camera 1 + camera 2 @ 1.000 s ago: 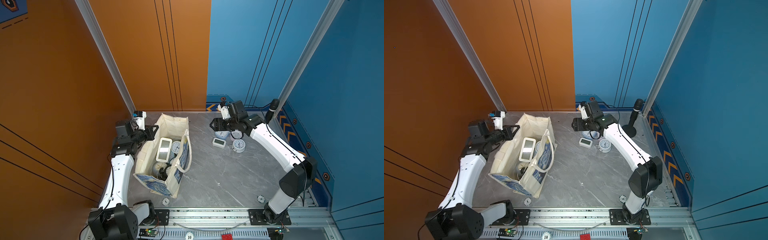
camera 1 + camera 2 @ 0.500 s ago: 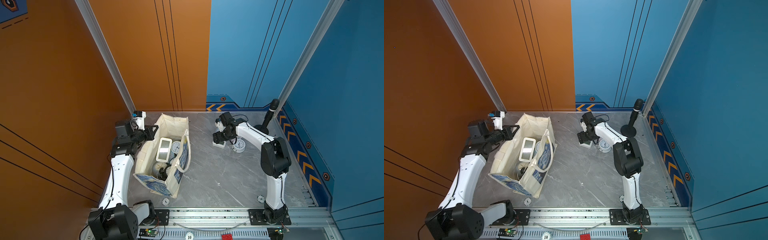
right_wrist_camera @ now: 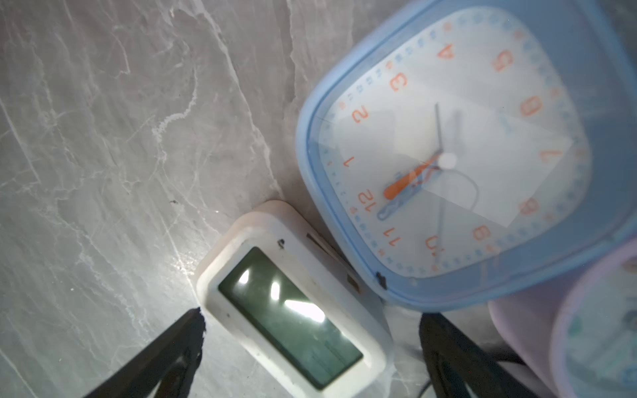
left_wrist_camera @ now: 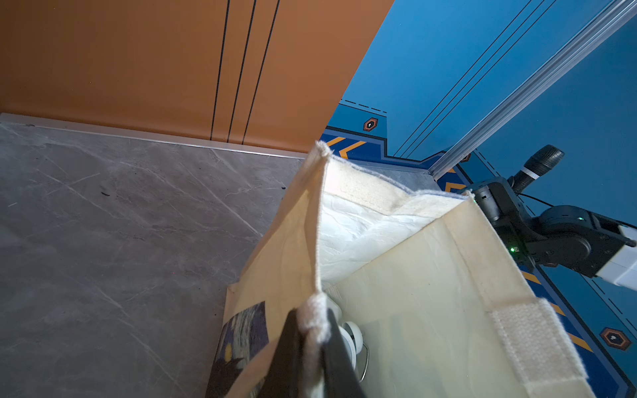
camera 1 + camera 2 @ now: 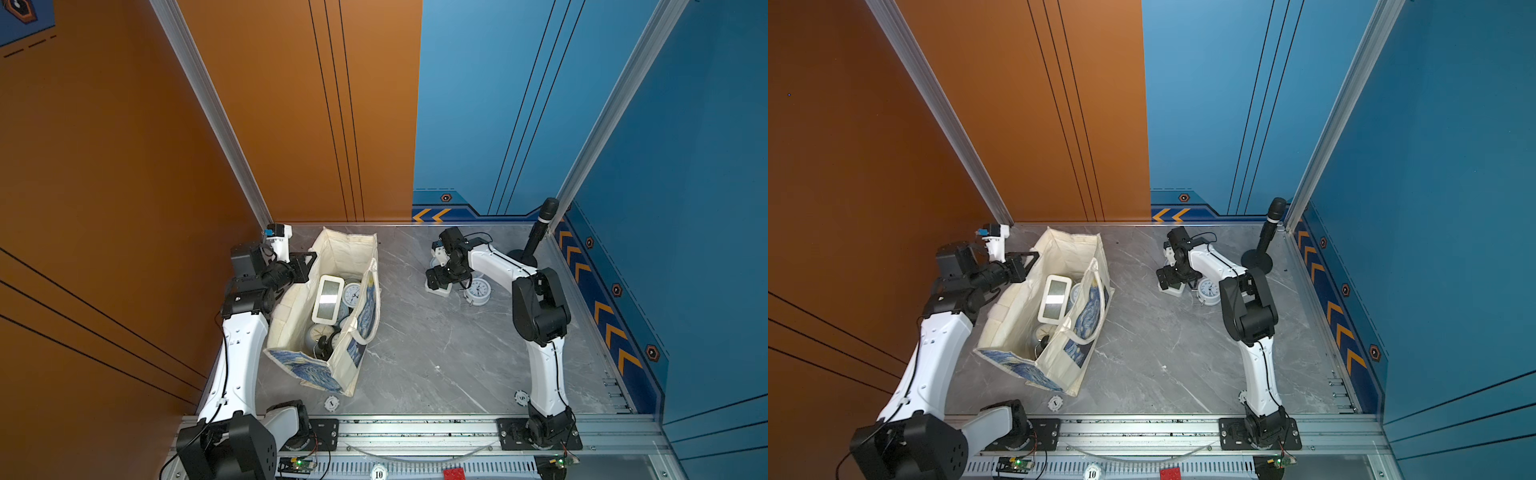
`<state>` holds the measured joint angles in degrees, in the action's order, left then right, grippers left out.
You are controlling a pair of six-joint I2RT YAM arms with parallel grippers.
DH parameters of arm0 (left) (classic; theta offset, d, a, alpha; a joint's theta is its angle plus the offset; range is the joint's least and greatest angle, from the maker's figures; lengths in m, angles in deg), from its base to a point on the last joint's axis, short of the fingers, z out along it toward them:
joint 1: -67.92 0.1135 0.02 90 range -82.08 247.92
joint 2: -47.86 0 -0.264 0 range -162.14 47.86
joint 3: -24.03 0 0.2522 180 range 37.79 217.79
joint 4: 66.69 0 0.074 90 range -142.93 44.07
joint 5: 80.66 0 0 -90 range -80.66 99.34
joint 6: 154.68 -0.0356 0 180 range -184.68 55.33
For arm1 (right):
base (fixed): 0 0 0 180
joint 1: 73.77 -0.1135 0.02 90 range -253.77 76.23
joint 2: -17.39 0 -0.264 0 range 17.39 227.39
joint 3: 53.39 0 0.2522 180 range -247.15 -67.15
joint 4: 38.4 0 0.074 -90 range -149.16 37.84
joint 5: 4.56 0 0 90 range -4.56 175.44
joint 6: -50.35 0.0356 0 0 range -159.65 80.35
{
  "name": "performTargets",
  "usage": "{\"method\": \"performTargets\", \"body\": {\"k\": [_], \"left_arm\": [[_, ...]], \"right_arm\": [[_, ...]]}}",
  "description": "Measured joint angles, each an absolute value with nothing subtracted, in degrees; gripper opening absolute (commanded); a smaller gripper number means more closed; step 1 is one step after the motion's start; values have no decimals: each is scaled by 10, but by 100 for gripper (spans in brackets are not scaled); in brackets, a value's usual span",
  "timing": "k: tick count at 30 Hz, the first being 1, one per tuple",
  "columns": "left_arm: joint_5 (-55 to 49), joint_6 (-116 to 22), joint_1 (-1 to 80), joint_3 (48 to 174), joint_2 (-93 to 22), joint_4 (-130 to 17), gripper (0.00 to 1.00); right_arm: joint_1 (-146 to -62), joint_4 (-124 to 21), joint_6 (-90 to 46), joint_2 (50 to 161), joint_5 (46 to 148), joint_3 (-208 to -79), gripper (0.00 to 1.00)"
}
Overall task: Put the alarm clock into the canvas bag
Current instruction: Pick up the alarm from the center of the board.
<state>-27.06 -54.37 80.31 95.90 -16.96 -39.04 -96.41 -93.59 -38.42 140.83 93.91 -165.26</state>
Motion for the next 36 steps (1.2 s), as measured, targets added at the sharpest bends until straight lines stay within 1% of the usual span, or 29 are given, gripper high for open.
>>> {"method": "performTargets", "body": {"k": [4,13,17,36], "left_arm": [[-271,-544,803,959,-170,-390,0],[-271,-543,804,959,-170,-390,0],[-271,-543,804,959,-170,-390,0],[-271,-543,804,959,-170,-390,0]], "right_arm": [[-967,-936,-384,1408,949,-1653,100],[-1001,-938,-398,1408,956,-1652,88],[-1015,-943,-402,1408,941,-1652,82],[-1021,-953,-392,1443,897,-1676,65]]}}
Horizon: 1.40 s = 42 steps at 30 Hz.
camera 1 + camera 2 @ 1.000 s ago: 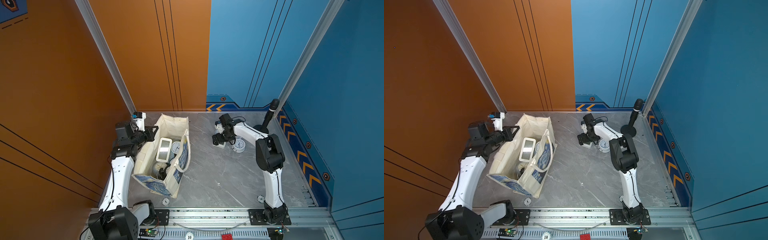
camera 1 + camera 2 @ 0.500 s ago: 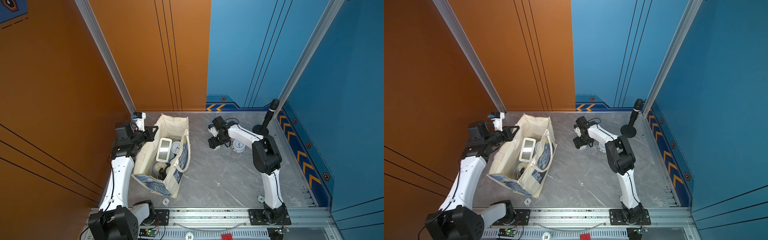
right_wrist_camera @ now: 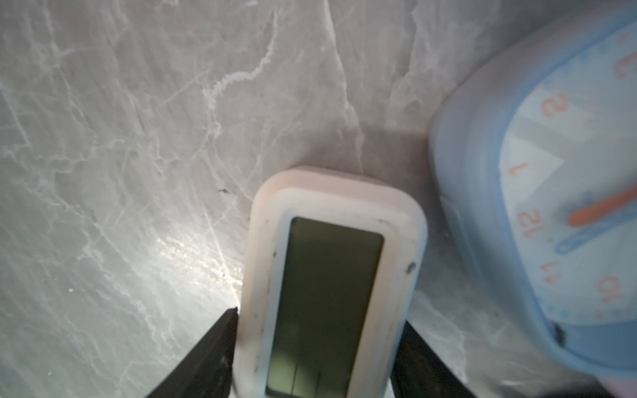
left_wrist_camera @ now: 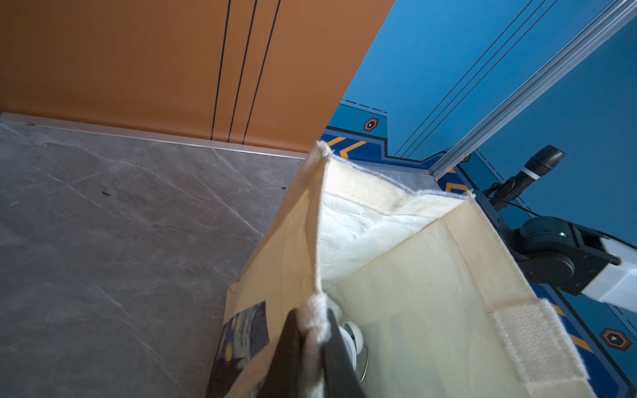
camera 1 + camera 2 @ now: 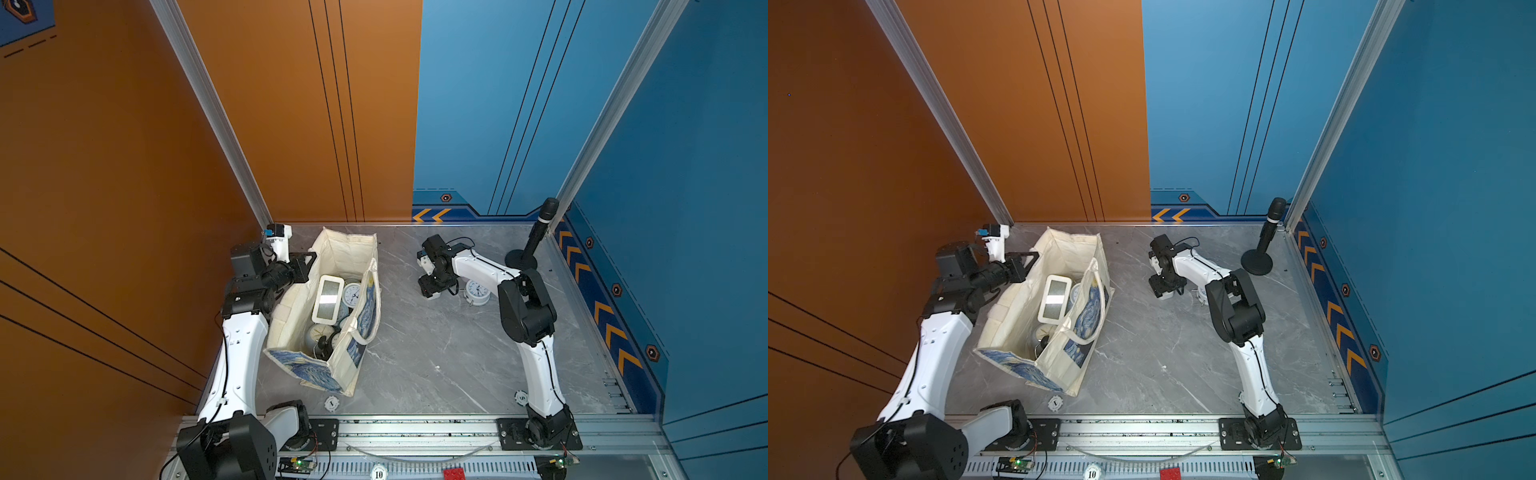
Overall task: Put the alarm clock into the canvas bag
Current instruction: Pick up the alarm from the center of the board.
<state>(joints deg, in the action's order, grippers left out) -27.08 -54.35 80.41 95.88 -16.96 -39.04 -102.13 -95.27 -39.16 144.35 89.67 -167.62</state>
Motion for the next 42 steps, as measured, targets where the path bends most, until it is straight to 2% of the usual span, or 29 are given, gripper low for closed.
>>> {"method": "performTargets", "body": {"k": [9,13,21,32,42], "left_arm": [[-271,-543,807,959,-170,-390,0],[-271,-543,808,959,-170,-390,0],[-271,-543,808,959,-170,-390,0],[-273,-541,811,959,-172,-392,0],[-273,-539,812,959,-174,-394,0]], "right_arm": [[-1021,-953,-375,1445,887,-1679,52],[-1022,-953,-368,1445,886,-1679,50],[-1032,-957,-366,1420,878,-1672,48],[-1060,-970,-362,1271,851,-1671,46],[-1135,-998,-370,1227,819,-1767,46]]}}
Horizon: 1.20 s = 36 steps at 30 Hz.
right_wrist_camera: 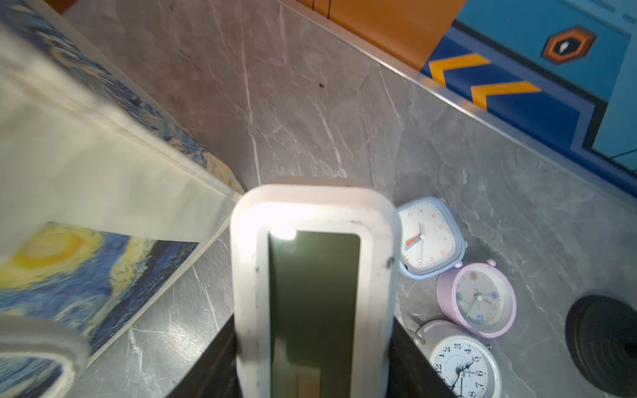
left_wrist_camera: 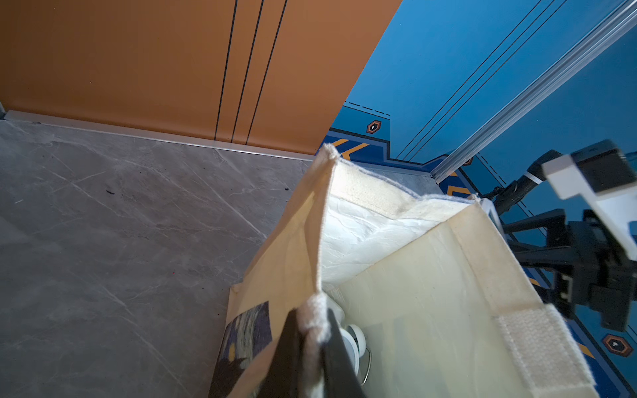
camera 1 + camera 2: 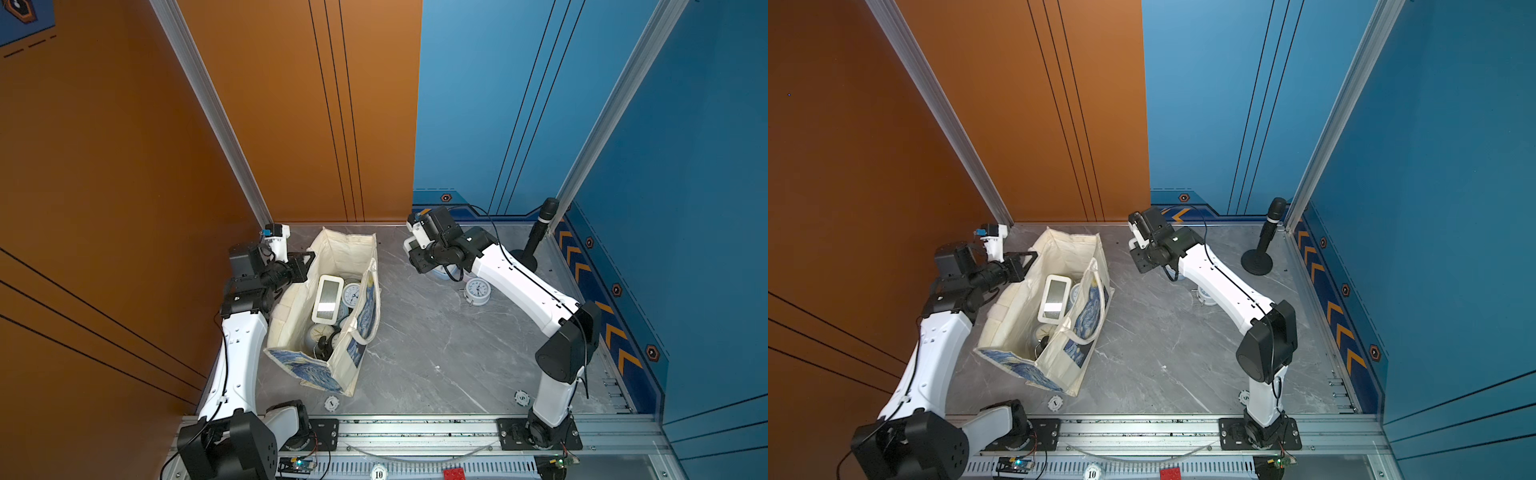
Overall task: Put the alarm clock into the canvas bag
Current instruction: Pick up the alarm from the center of the board, then place the alarm at the canvas bag.
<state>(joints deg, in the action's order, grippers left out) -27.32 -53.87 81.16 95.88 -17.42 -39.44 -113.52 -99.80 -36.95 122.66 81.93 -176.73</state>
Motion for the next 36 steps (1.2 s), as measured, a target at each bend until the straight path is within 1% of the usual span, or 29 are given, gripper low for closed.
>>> {"method": "performTargets", "body": {"k": [7,16,23,33,34,35,36], "left_arm": [[-278,-533,814,959,-175,-395,0],[-279,-519,814,959,-175,-395,0],[-273,-513,814,959,-175,-396,0],[-278,-518,809,948,-167,-411,0],[-278,-518,807,947,-165,-412,3],[-277,-518,806,944,-162,-413,15],[-277,-519,806,940,-157,-416,20]], "right_arm": [[-1205,-1003,-384,1215,809,-1846,46],[-1254,-1004,-388,1219,822,-1927,46],[-1281,-1000,-388,1273,846,-1985,46],[-1283,-1000,-387,1358,876,-2020,46],[-1283,-1000,-387,1361,879,-2022,46],[-1283,-1001,-387,1365,882,-2025,46],[-1283,-1000,-386,1370,885,-2031,46]]}}
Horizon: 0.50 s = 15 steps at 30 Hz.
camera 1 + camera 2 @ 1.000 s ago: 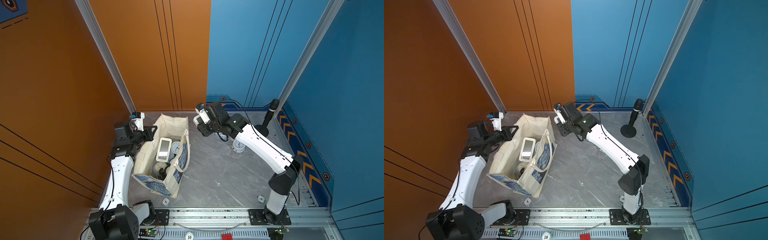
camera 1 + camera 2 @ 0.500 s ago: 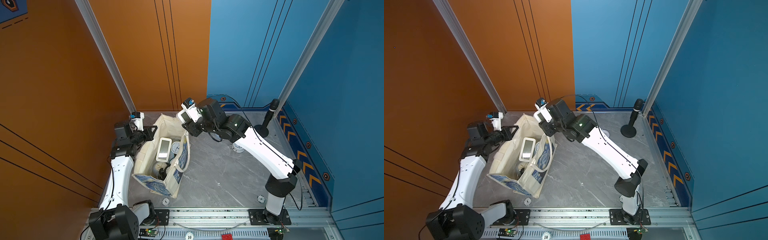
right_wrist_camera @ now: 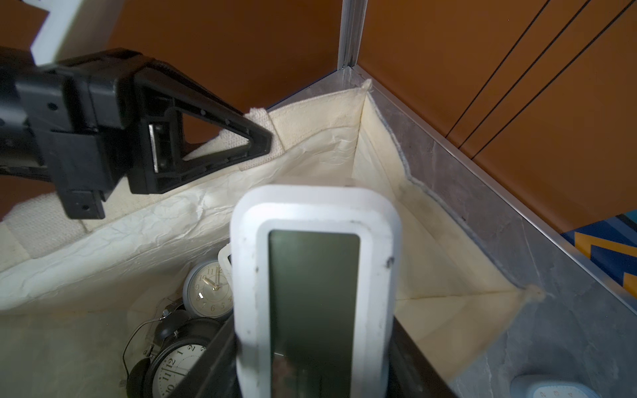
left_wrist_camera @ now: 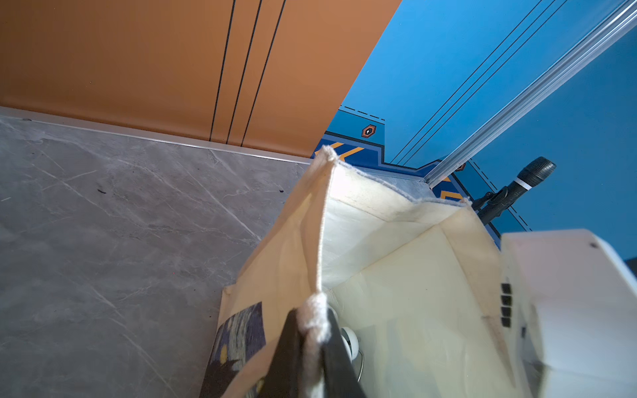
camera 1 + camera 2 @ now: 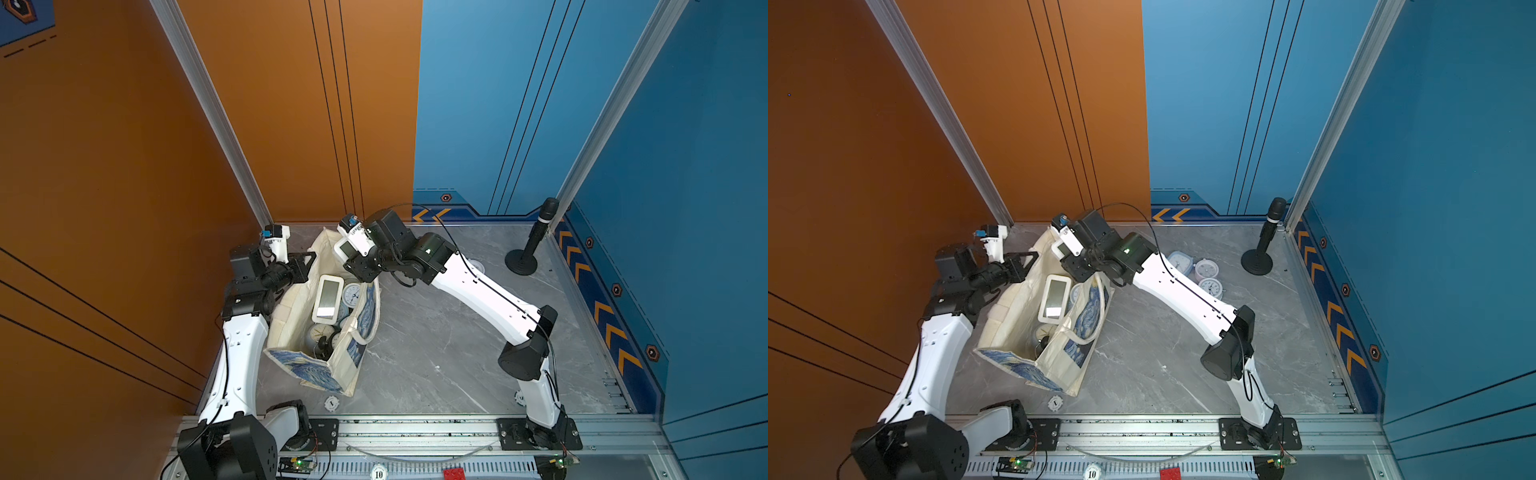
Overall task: Put the alarm clock into the canvas bag
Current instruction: Place the alarm at the canvas bag.
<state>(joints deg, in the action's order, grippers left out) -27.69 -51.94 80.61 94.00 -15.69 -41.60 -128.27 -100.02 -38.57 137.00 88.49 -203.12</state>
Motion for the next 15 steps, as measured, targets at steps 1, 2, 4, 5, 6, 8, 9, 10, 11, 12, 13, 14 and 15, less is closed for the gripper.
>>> {"method": "performTargets", "body": {"k": [1,2,4,5,6,8,9,10,11,12,13,14,15], "left_arm": [[-277,-519,806,937,-153,-419,21],[-276,-520,805,933,-146,-425,20],[-276,-523,806,931,-135,-430,18],[-276,-523,806,931,-132,-432,16],[-276,-524,805,931,-130,-432,12],[-277,-528,806,931,-130,-433,6],[-277,-528,806,930,-130,-433,5],[-277,-529,805,930,-130,-433,4],[-277,-528,806,930,-130,-433,4],[-277,-528,806,930,-130,-433,4],[-277,-528,806,930,-130,-433,4],[-277,-528,806,930,-130,-433,4],[-277,-528,806,930,-130,-433,3]], "right_arm": [[-1283,-1000,-385,1374,887,-2036,46],[-1283,-999,-385,1379,889,-2039,46],[-1283,-1000,-383,1386,895,-2044,46],[-1283,-999,-383,1390,898,-2046,46],[-1283,-999,-383,1393,899,-2046,46],[-1283,-999,-383,1398,901,-2048,46],[-1283,-999,-382,1400,902,-2048,46],[-1283,-999,-382,1403,902,-2049,46],[-1283,-999,-382,1405,903,-2049,46],[-1283,-998,-382,1408,903,-2050,46],[-1282,-997,-382,1411,903,-2051,46],[-1282,-997,-382,1414,903,-2052,46],[-1282,-997,-382,1418,903,-2055,46]]}}
